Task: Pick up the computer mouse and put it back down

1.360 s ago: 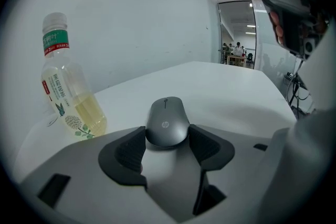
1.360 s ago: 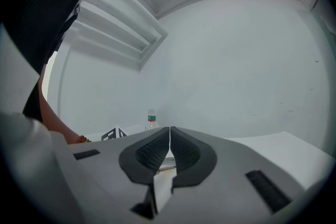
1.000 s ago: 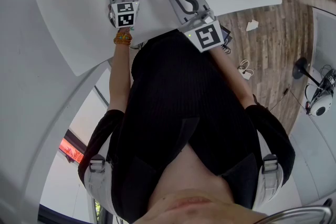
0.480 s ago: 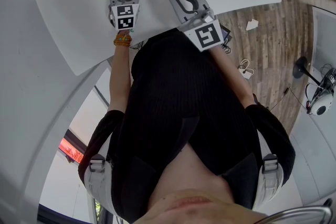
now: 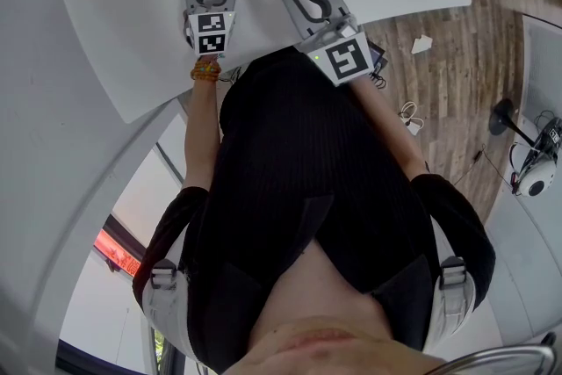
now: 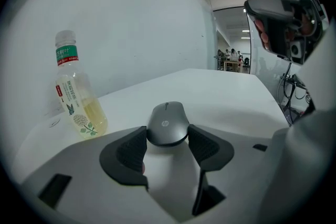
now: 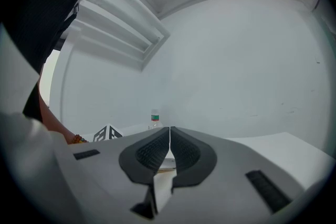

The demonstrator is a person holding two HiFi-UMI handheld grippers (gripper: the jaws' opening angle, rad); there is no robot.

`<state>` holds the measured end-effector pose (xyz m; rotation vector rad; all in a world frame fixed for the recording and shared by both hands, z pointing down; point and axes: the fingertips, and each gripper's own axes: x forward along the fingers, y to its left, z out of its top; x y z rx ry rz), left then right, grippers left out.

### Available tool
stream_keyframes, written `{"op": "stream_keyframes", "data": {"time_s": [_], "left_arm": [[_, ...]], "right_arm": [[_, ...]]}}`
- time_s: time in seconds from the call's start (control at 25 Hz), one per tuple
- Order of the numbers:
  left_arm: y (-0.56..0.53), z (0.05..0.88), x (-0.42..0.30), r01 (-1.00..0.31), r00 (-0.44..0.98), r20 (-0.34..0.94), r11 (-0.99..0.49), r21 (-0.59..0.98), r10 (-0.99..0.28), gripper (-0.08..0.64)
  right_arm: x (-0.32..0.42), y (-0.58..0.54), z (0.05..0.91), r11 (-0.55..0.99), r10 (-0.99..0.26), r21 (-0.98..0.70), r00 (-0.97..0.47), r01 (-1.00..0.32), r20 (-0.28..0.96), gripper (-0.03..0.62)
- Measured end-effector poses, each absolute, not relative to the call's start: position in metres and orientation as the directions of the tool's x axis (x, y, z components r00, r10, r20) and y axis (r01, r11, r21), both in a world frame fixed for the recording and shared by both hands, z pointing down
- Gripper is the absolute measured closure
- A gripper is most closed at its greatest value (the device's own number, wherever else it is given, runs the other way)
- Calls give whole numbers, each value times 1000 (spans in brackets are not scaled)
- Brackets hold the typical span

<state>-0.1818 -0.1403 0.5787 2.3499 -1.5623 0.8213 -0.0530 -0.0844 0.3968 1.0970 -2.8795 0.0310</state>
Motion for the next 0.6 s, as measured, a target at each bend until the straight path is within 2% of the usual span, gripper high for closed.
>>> {"op": "stream_keyframes", "data": {"time_s": [0.6], "left_arm": [[-114, 530, -206, -943, 256, 408, -319, -95, -876, 305]], "right_arm": [[-84, -59, 405, 815, -580, 35, -810, -579, 88, 563]]}}
